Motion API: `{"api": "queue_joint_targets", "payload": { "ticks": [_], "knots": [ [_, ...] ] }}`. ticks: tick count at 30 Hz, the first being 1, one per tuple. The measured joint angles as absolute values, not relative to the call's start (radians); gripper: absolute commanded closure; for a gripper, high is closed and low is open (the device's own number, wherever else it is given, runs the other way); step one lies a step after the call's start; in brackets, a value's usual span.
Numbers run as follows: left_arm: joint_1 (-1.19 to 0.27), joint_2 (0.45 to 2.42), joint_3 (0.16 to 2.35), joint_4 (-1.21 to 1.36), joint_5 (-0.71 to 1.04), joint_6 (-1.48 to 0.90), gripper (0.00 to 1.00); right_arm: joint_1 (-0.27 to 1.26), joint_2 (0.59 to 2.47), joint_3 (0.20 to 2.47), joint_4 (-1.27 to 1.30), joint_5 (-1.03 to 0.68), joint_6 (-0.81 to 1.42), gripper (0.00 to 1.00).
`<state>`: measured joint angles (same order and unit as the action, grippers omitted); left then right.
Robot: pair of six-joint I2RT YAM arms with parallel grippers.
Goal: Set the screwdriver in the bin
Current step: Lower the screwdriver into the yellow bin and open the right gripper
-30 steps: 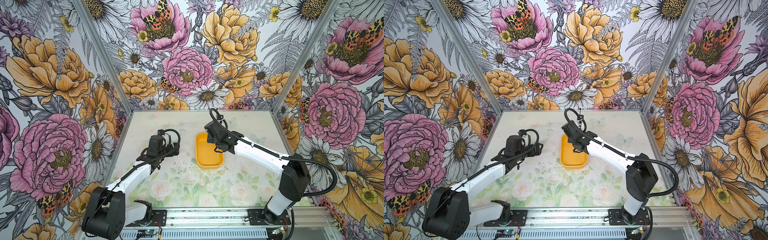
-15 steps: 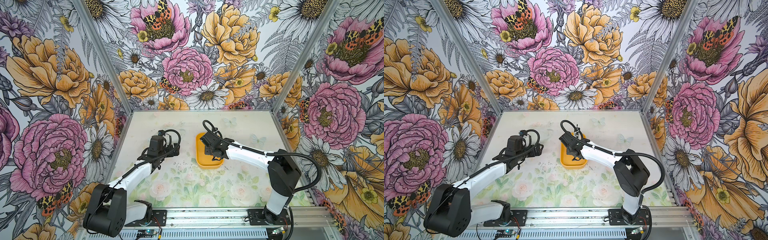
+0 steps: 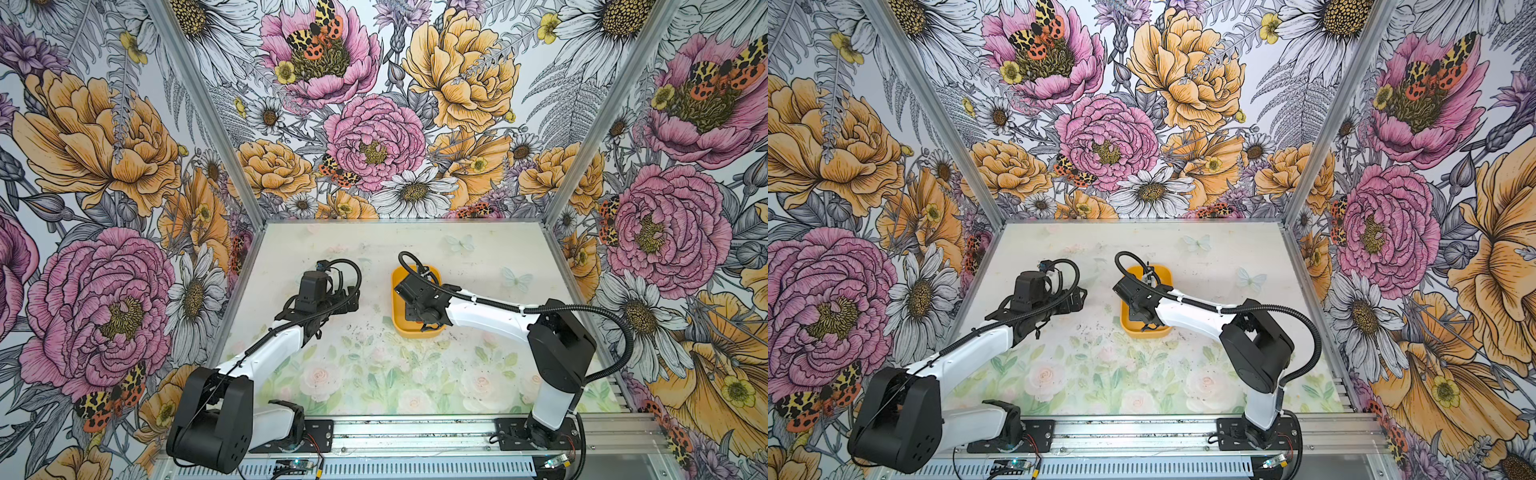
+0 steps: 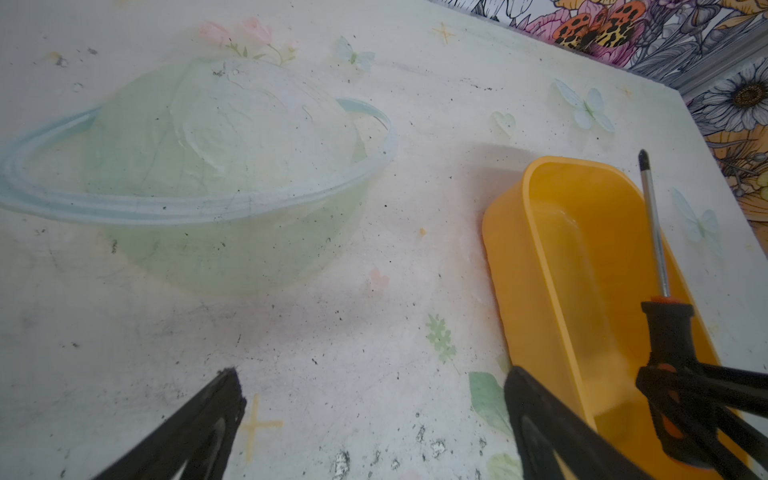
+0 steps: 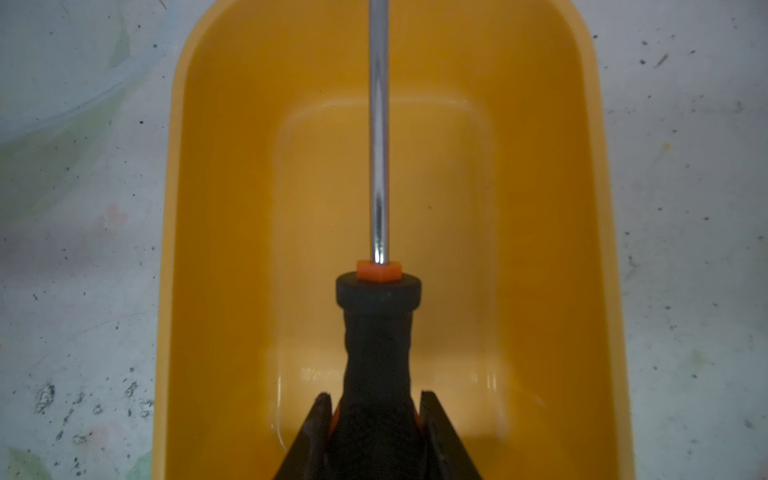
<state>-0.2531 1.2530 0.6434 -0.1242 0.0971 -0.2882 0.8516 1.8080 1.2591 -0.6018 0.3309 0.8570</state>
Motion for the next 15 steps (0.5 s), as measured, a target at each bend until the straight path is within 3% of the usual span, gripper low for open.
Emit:
{"api": "queue_joint_targets", "payload": {
  "ticks": [15],
  "knots": [
    [-0.253,1.266,0.643,-0.124,0.097,-0.288,0.01,0.852,1.875,1.246,-0.602,0.308,0.856,1.0]
  ]
}}
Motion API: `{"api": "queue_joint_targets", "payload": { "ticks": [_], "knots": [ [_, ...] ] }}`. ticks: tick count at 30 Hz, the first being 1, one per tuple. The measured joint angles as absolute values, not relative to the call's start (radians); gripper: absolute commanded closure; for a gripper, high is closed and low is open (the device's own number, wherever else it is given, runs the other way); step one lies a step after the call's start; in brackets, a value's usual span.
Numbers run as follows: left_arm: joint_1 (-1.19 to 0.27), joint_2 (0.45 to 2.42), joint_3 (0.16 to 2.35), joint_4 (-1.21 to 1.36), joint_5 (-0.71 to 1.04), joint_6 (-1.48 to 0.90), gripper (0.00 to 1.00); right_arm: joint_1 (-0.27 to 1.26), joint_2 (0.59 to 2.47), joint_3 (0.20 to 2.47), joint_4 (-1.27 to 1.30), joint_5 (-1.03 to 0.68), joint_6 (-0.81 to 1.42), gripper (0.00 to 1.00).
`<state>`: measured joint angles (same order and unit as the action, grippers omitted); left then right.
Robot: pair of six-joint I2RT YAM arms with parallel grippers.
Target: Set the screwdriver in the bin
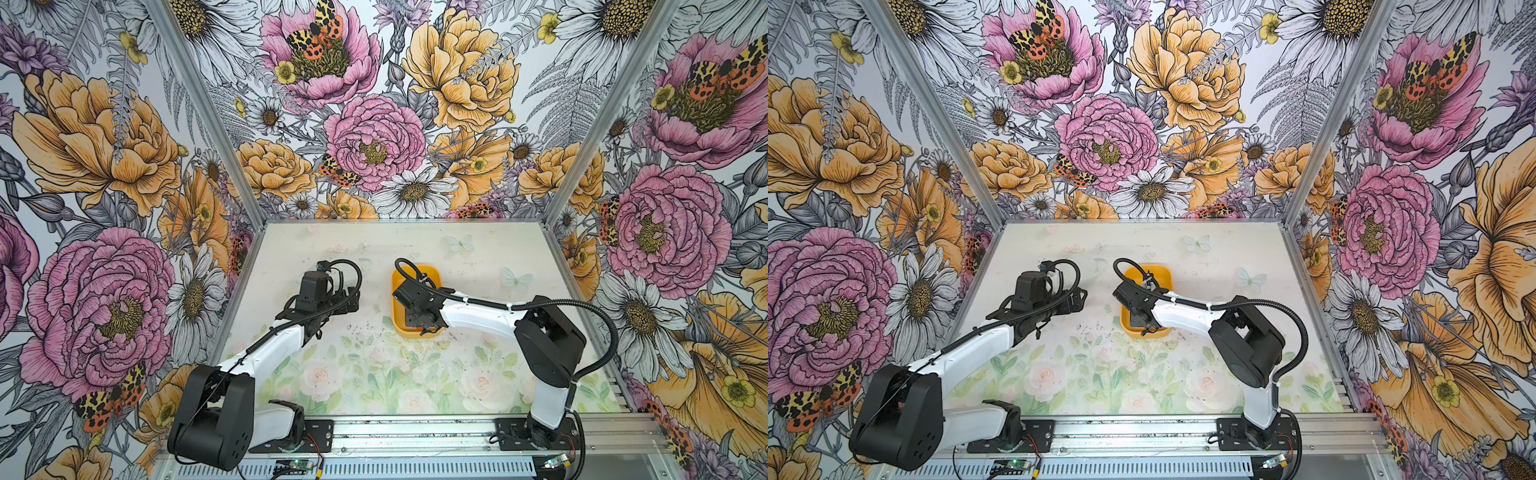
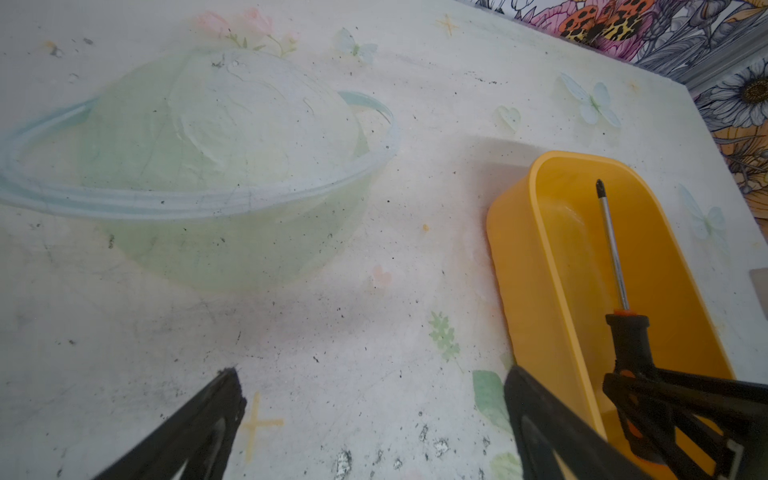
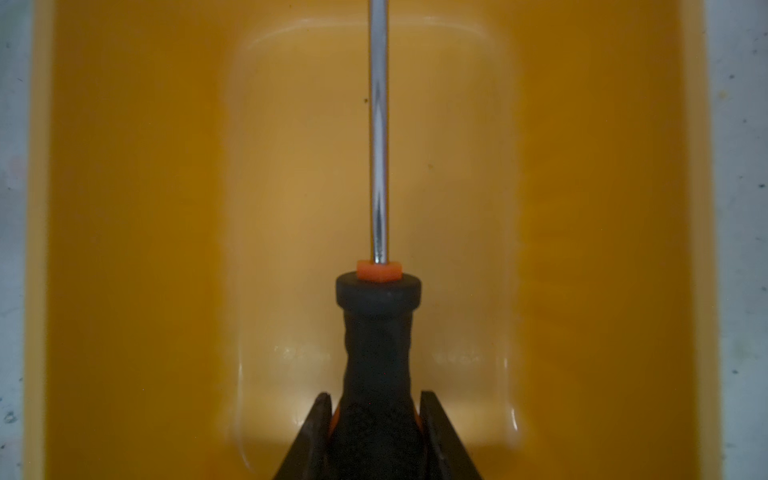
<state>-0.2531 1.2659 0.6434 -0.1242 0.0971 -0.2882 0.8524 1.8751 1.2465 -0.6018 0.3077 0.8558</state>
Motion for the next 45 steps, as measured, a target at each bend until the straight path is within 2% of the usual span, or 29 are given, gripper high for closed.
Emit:
{"api": "queue_joint_targets", "payload": {
  "ticks": [11,15,19,22,24,33,45],
  "knots": [
    [-0.253,1.266,0.643,-0.124,0.097,-0.288,0.01,0.852,1.919,1.247,-0.602,0.29,0.852,1.0],
    [-0.253,1.266,0.643,-0.124,0.097,-0.288,0.01,0.852,1.931,1.251,-0.603,0.288,0.848,0.78],
    [-0.253,1.266,0.643,-0.124,0.097,-0.288,0.01,0.851,1.933,1.258,-0.601,0.282,0.843,0.49],
    [-0.253,1.266,0.643,-0.124,0.097,-0.288,0.01,0.851,1.933,1.26,-0.601,0.282,0.839,0.33],
    [-0.253,1.266,0.643,-0.124,0.097,-0.288,0.01,0.85,1.933,1.26,-0.6,0.282,0.836,0.27],
    [-0.253,1.266,0.653,-0.131,0.097,-0.284,0.01,0.836,1.898,1.261,-0.61,0.282,0.798,0.17],
    [-0.253,1.26,0.717,-0.158,0.059,-0.218,0.01,0.757,1.616,1.262,-0.64,0.2,0.572,0.15]
  ]
}}
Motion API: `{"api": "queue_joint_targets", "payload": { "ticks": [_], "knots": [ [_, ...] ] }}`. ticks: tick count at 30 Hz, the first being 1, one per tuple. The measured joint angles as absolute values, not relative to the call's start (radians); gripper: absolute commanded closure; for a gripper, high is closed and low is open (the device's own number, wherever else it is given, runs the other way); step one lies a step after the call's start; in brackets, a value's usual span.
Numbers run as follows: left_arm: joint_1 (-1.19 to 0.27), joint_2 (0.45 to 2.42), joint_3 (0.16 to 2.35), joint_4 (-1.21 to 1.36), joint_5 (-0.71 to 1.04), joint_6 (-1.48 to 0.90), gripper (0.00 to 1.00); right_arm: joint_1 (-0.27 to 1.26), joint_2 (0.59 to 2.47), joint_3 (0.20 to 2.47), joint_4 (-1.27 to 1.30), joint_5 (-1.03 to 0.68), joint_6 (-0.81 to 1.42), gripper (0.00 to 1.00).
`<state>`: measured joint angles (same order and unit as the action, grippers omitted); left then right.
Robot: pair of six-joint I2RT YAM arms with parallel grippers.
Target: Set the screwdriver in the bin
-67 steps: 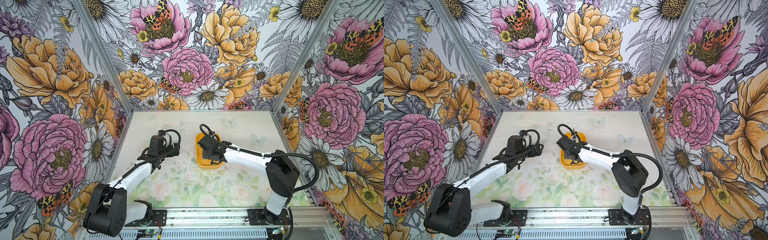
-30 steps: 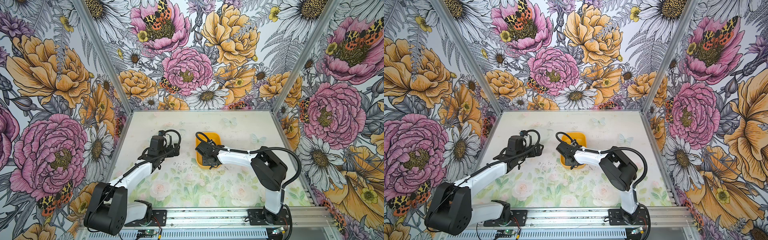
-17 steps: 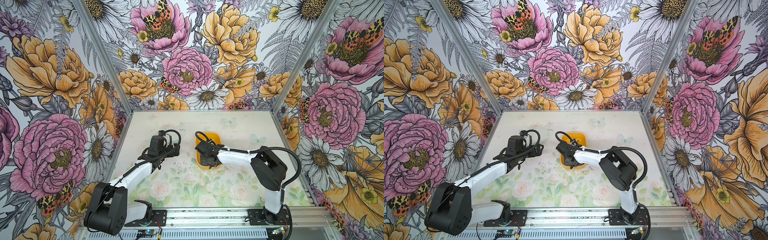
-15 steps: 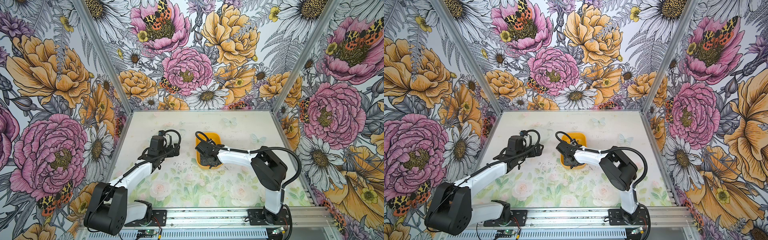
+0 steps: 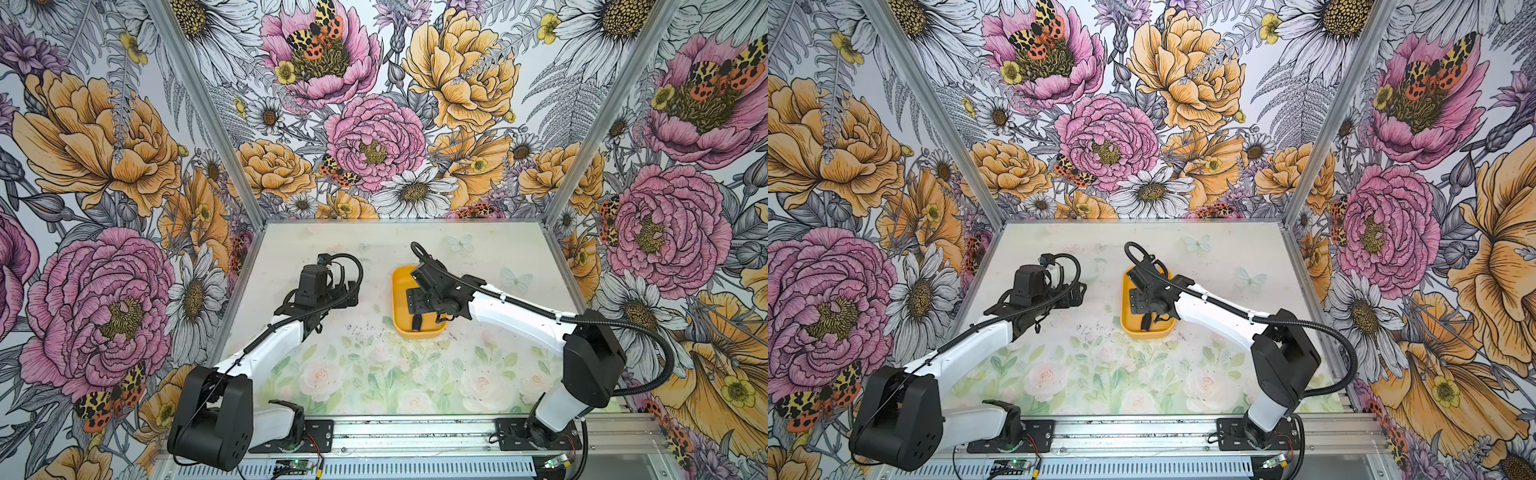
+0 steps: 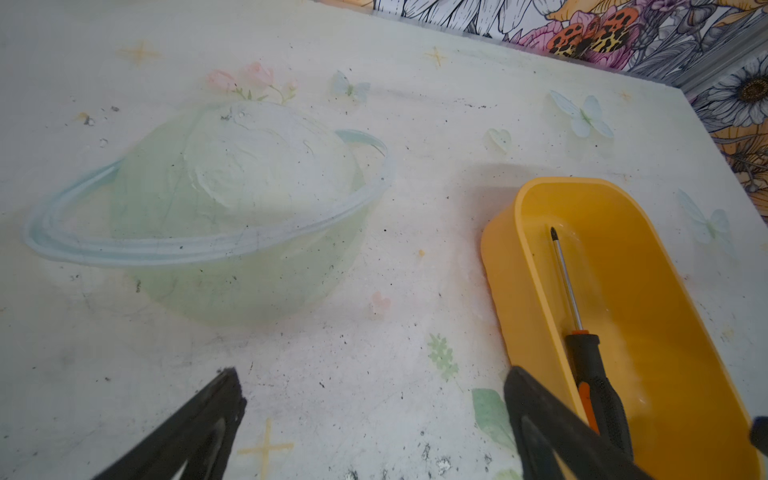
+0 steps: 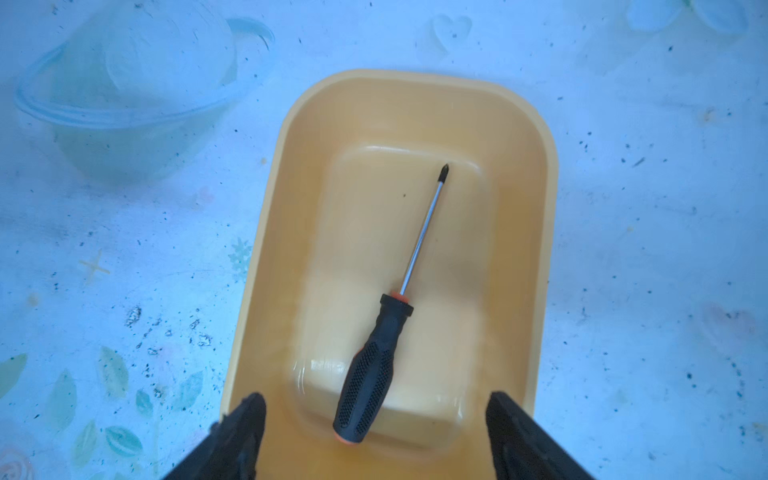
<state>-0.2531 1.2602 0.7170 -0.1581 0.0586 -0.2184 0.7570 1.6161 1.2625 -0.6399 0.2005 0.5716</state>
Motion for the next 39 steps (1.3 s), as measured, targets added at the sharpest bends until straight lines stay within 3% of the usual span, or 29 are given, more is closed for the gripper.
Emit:
{"api": "queue_joint_targets", "payload": {
  "ticks": [6,12,17,26,39],
  "knots": [
    [-0.235,1.216,0.725,-0.123,-0.004,-0.145,0.01,0.641,1.423,1.19,-0.593,0.239,0.359,0.15],
    [-0.192,1.149,0.693,-0.02,-0.046,-0.061,0.01,0.346,1.181,0.907,-0.343,0.231,0.229,0.15],
    [-0.141,1.133,0.662,0.059,-0.06,-0.024,0.01,0.151,1.088,0.691,-0.11,0.218,0.189,0.15],
    [-0.067,1.133,0.472,0.303,-0.056,0.025,0.01,-0.046,1.13,0.4,0.344,0.162,0.17,0.15],
    [0.018,1.228,0.345,0.648,-0.007,0.026,0.01,-0.05,1.365,0.327,0.748,0.149,0.155,0.15]
  ]
}}
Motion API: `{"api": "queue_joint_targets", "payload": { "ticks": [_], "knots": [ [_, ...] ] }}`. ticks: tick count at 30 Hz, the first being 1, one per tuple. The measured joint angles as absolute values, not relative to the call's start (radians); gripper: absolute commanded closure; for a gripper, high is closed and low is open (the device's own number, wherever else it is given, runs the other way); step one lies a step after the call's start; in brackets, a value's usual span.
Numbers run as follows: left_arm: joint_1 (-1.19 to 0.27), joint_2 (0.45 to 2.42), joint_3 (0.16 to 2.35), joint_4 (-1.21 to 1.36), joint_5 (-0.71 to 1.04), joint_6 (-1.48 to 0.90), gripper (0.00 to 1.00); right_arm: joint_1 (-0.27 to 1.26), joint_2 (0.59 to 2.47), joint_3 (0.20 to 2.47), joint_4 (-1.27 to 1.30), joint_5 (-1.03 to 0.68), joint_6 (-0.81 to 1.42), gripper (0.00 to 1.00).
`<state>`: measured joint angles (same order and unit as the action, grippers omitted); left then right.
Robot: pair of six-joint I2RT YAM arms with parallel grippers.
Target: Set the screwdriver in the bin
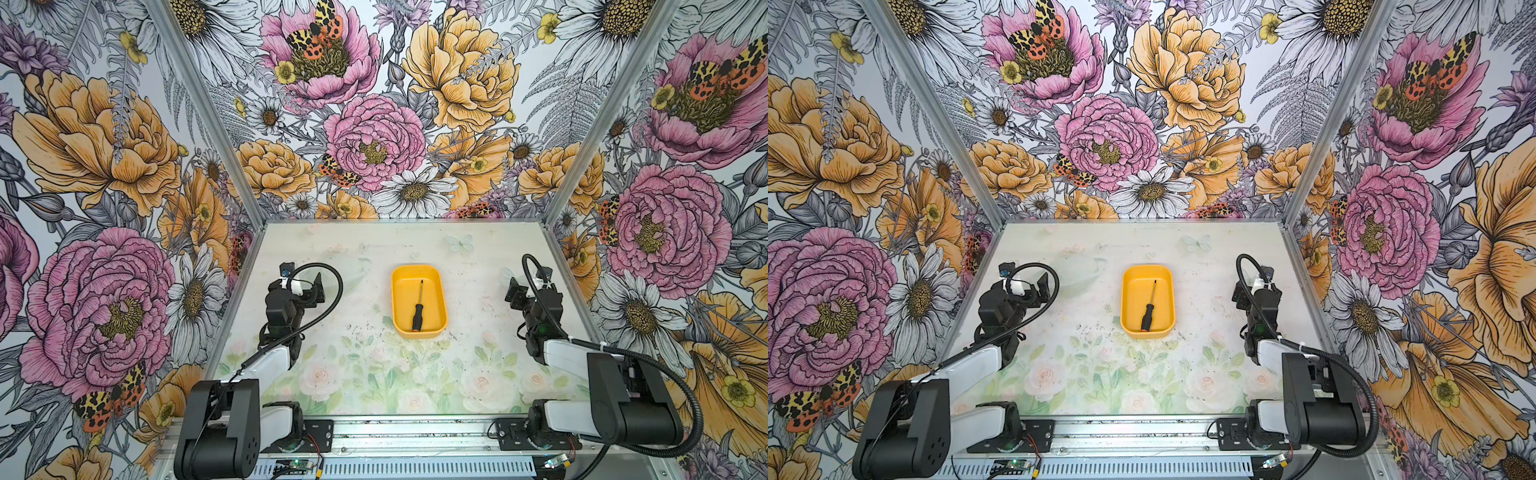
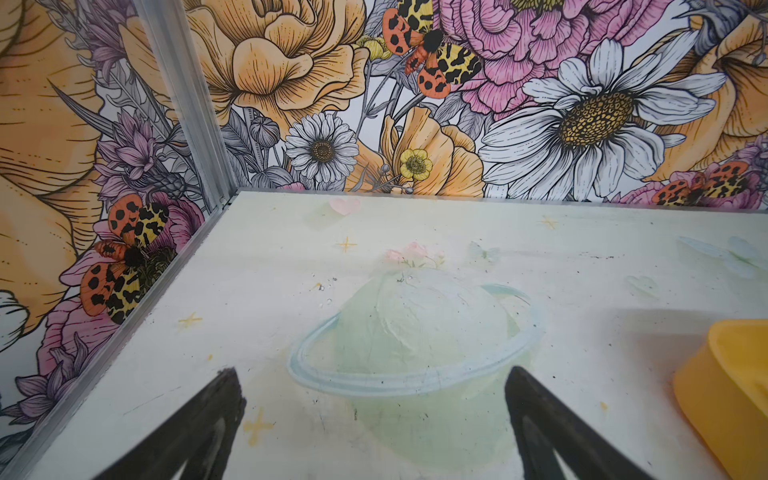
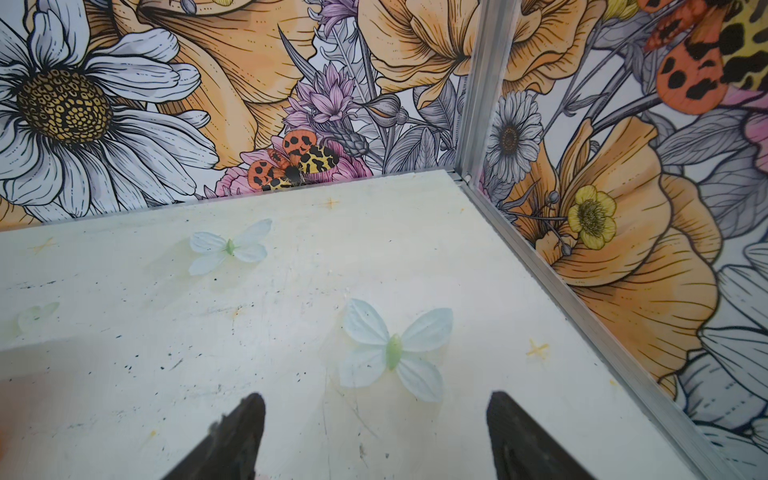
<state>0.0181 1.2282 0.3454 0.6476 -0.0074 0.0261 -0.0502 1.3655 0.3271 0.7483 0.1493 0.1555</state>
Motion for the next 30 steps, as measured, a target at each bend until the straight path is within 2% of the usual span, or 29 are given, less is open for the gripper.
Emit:
{"api": "queue_joint_targets", "payload": {
  "ticks": [10,18,30],
  "knots": [
    [0.04,1.418,0.34,0.811,0.035,0.025,0.01,-0.031,1.53,0.332,0.872,0.164,0.136,0.15],
    [0.041,1.546,0.342,0.919,0.039,0.017,0.01,-0.025,1.531,0.351,0.873,0.167,0.121,0.02],
    [0.044,1.554,0.366,0.919,0.046,0.015,0.01,-0.025,1.531,0.352,0.873,0.171,0.118,0.0]
  ]
}}
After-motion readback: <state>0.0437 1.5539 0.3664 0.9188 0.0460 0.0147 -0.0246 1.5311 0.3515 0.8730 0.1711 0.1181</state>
